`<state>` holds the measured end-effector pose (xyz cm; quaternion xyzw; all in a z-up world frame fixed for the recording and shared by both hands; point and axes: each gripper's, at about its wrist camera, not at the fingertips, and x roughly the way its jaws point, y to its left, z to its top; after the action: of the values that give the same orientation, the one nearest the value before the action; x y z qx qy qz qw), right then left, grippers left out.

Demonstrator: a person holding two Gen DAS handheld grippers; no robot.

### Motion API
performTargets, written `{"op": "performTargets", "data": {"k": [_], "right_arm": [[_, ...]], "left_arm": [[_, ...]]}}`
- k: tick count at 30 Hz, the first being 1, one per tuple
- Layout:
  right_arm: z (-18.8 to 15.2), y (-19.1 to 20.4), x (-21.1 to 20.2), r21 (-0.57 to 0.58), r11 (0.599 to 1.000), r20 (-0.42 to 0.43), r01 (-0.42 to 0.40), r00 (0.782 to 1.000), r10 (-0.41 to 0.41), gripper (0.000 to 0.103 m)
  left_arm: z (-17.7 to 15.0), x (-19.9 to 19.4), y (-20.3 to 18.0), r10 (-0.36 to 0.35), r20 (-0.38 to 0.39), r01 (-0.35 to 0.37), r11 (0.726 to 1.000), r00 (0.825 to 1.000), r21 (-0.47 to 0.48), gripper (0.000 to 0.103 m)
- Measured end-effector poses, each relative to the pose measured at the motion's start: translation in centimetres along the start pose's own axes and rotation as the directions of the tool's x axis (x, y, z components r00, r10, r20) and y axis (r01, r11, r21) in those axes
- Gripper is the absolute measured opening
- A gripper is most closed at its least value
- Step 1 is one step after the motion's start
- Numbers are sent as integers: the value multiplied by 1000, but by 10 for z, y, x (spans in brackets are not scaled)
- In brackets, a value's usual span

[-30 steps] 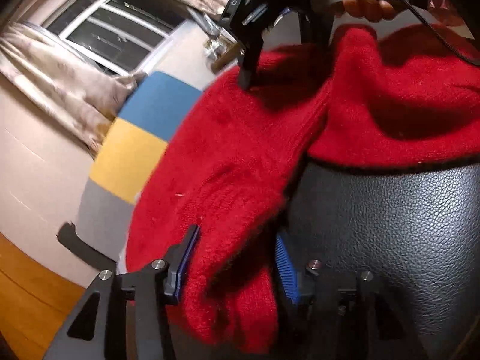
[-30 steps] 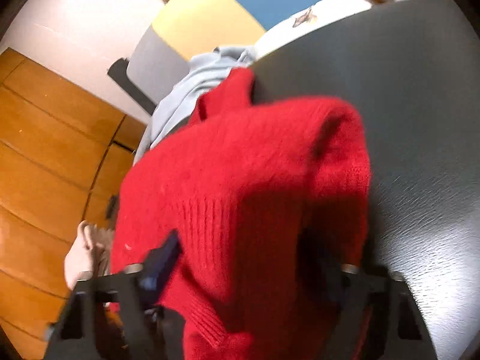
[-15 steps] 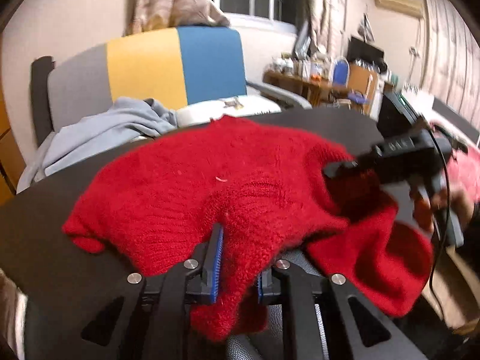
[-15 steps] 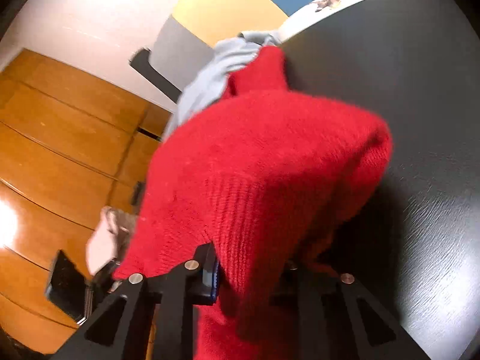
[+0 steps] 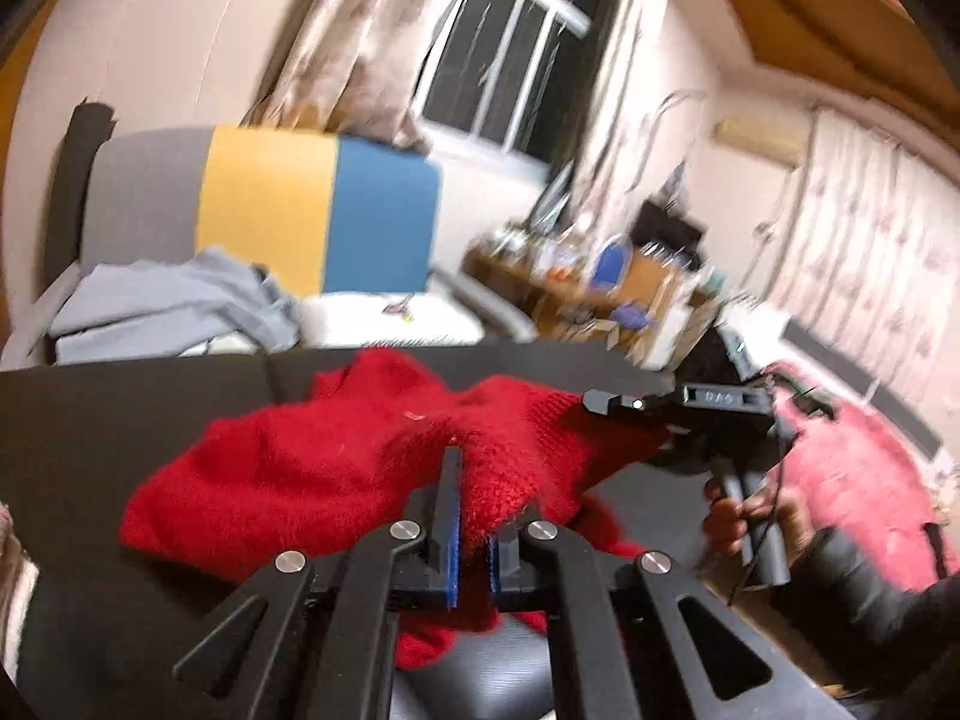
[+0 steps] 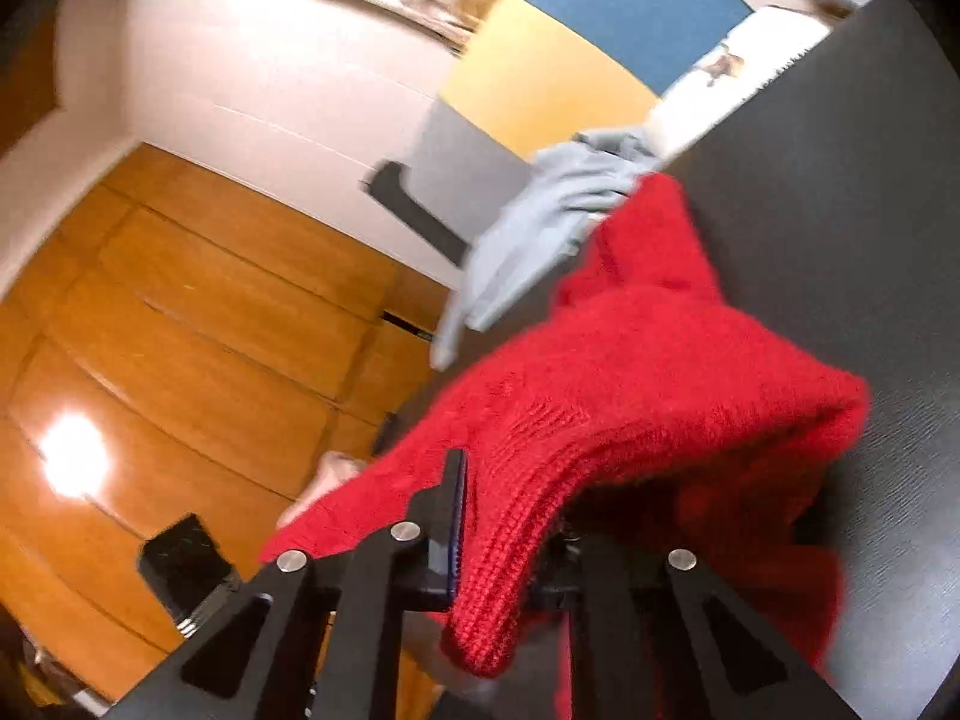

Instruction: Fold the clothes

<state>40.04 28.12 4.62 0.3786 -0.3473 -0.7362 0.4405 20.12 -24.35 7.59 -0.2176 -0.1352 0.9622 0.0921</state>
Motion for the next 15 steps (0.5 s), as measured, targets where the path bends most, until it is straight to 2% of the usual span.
{"op": "performTargets", "data": {"k": [1,3,6,8,9,11,13,15], "right_arm": [[-15,19,-33,-14,999,18,-46,999,46,15],[-31,44,-63,-59,991,57,-122,990,125,15],[-50,80,-102,-143,966,120,-217,965,234,15],[-55,106,-122,-197,947,160,-255,944,288,15],[-51,117,-123,-225,937,176,-267,935,309,15],[-55,148,-150,-287,915,205,-284,915,348,15],[-39,177,-150,-350,892,235,-286,895,379,15],[-14,203,-143,-410,867,258,-283,876,408,15]], "left_arm": [[3,-13,-5,-30,28,30,1000,999,5,4],[13,-42,-17,-105,91,103,994,990,25,4],[29,-83,-34,-224,165,219,974,960,48,4],[40,-107,-44,-296,207,289,955,933,61,4],[48,-116,-46,-333,225,328,943,916,61,4],[65,-130,-52,-397,255,393,917,882,68,4],[82,-145,-58,-455,283,451,889,844,81,4],[103,-163,-67,-480,315,465,876,819,129,4]]}}
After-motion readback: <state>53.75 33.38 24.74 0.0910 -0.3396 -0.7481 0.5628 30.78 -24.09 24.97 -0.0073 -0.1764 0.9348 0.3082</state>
